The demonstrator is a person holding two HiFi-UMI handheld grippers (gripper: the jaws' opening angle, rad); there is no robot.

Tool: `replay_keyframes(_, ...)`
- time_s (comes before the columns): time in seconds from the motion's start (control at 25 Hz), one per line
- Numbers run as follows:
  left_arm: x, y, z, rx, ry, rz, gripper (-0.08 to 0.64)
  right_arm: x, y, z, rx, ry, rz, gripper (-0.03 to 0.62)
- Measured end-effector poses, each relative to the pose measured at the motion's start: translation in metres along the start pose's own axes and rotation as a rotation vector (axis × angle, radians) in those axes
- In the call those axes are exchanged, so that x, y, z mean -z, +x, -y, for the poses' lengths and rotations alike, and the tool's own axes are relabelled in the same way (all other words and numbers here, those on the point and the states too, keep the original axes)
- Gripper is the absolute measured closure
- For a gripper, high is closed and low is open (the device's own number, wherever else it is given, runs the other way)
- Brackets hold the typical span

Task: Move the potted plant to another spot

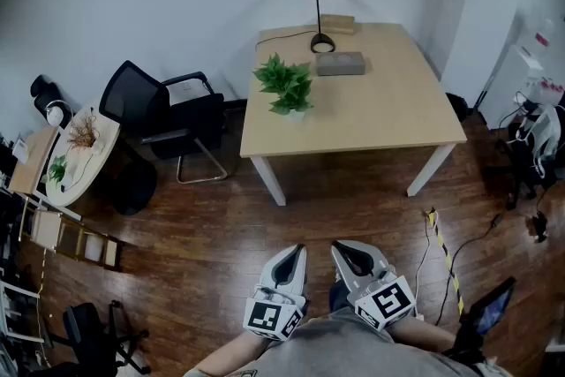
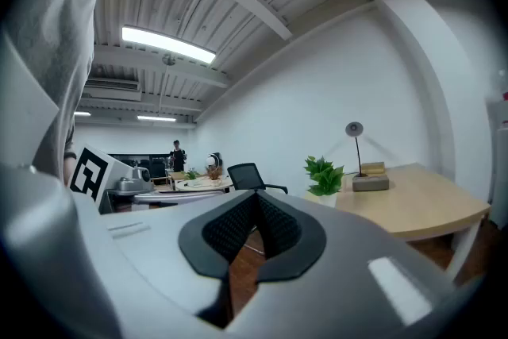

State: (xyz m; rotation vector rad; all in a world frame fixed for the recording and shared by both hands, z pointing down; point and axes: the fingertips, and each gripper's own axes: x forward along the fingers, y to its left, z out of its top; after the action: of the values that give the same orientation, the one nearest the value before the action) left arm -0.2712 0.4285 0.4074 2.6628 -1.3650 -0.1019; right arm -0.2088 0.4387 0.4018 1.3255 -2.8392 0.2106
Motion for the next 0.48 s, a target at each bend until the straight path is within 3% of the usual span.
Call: replay_keyframes(0.48,-0.02,0.162,-0.047,-0.114,-0.003,0.001,0.56,-0.027,0.085,0.147,-0.093,-0.004,-0.027,0.591)
